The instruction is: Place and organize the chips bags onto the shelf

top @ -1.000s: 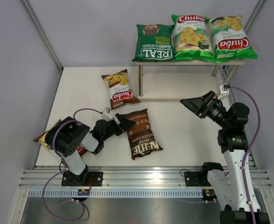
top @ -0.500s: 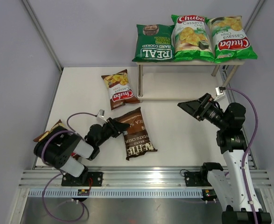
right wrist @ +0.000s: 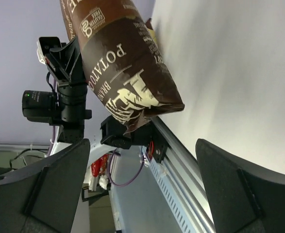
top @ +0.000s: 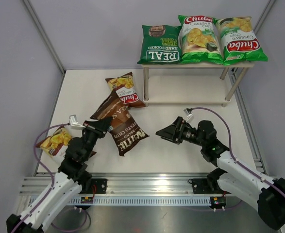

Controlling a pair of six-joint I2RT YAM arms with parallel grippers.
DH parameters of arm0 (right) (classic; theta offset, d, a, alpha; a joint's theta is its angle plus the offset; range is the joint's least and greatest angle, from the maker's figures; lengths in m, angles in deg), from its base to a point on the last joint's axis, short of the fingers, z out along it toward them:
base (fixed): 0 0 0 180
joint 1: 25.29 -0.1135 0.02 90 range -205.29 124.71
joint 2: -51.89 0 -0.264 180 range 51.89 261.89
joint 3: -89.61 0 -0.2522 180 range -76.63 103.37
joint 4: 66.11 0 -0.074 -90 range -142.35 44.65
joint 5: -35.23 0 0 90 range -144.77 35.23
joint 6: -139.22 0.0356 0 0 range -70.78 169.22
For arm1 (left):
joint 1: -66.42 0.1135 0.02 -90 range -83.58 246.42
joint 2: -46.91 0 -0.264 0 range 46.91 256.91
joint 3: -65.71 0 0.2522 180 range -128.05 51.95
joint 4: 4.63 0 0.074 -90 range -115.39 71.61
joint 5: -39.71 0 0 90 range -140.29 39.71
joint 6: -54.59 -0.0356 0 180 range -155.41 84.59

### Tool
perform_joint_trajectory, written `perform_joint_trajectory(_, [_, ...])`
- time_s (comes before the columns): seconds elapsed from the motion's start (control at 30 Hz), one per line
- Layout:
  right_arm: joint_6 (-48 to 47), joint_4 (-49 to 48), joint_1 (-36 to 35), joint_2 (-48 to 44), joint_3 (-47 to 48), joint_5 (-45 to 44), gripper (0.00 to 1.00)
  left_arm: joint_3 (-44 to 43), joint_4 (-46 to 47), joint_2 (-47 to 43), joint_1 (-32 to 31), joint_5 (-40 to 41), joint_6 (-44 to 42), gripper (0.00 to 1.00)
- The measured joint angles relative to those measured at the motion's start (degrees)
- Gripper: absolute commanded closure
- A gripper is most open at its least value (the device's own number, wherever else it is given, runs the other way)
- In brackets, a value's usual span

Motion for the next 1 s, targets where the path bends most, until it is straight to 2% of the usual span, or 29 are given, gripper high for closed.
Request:
perform_joint_trajectory(0.17, [0.5,-14.1,-12.5,5.9,0.9,-8.2,0.02,-6.5,-11.8,-7.7,0.0,7.1,0.9,1.00])
perform_joint_trajectory(0.33, [0.4,-26.8,-21.1,14.7,3.1,-14.7,0.03,-7.4,-13.0,-8.9,0.0,8.7,4.5,1.00])
perform_joint_trajectory(0.6, [-0.5,-36.0,-27.2,21.0,7.0,-22.5,0.03,-5.6,-3.9,-8.5,0.0,8.3,11.1,1.00])
perform_joint_trajectory(0.9, [-1.3,-40.6,-27.7,24.1,8.6,-25.4,0.02,-3.2,6.4,-3.6,0.1,5.4,19.1,1.00])
perform_joint_trajectory(1.0, [-1.9,-40.5,-27.7,24.4,8.6,-26.6,0.05,-2.9,8.9,-1.7,-0.2,4.7,21.0,1.00])
